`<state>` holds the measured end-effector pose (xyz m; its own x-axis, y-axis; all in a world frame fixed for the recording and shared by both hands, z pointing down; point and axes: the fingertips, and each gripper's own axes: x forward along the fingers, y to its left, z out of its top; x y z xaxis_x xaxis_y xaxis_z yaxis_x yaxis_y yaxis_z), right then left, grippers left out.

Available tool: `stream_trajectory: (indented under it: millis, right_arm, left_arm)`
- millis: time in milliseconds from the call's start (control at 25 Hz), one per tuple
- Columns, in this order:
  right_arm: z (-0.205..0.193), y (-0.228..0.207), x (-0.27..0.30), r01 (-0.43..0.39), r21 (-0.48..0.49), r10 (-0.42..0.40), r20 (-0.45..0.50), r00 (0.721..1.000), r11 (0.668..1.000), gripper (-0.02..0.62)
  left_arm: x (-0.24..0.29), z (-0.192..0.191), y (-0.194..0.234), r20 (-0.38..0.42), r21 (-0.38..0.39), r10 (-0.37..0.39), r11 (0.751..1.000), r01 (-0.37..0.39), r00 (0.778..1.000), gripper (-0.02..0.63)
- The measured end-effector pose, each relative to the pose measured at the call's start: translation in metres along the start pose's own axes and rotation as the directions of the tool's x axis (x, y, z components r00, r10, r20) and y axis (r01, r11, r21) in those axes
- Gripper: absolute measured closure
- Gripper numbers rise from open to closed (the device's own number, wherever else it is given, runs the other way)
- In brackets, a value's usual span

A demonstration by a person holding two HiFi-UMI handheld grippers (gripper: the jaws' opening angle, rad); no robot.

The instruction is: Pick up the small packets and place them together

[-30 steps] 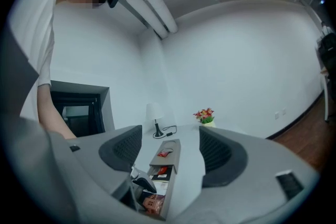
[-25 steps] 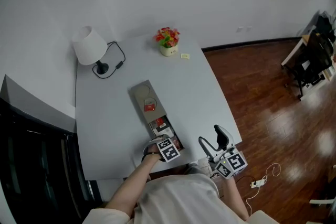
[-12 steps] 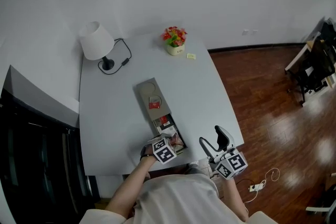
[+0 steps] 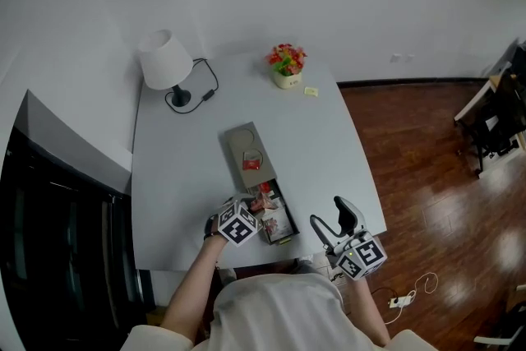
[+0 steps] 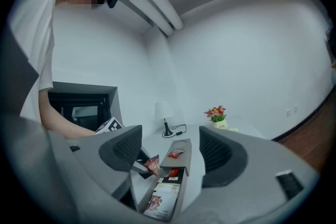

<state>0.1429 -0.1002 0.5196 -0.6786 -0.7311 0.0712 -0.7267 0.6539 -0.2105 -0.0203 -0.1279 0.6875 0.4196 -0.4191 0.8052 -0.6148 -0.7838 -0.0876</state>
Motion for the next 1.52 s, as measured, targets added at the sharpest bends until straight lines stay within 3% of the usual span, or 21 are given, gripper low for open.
stream_trajectory:
  millis: [280,760,920,1240,1440,1520]
  right_arm:
    - [0.0,0.0,0.0,0.0,0.0,0.0,-0.01,1.0,1.0,0.259]
    - [0.0,-0.008,-0.001,0.041,0.002,-0.041,-0.023,0.999,0.999,0.259]
    - [-0.001,-0.009,-0.002,0.05,0.004,-0.05,-0.028,0.998,0.999,0.259]
    - [-0.003,-0.008,0.002,0.047,0.009,-0.047,-0.041,0.998,0.999,0.259]
    - [-0.003,-0.006,0.005,0.037,0.011,-0.037,-0.035,0.999,0.999,0.259]
    - [-0.004,-0.004,0.005,0.032,0.012,-0.031,-0.035,0.999,0.999,0.259]
  left_arm:
    - [0.021,0.005,0.057,-0.124,0.121,-0.011,0.992,0.026,0.992,0.443]
    - [0.061,0.013,0.093,-0.266,0.177,-0.088,0.974,0.139,0.96,0.437]
    - [0.067,0.016,0.098,-0.272,0.161,-0.115,0.973,0.163,0.955,0.428]
    - [0.072,0.015,0.104,-0.303,0.224,-0.104,0.958,0.177,0.947,0.35]
    - [0.067,0.021,0.112,-0.246,0.18,-0.062,0.978,0.108,0.967,0.182]
    - [0.058,0.028,0.119,-0.188,0.15,-0.023,0.987,0.052,0.982,0.173]
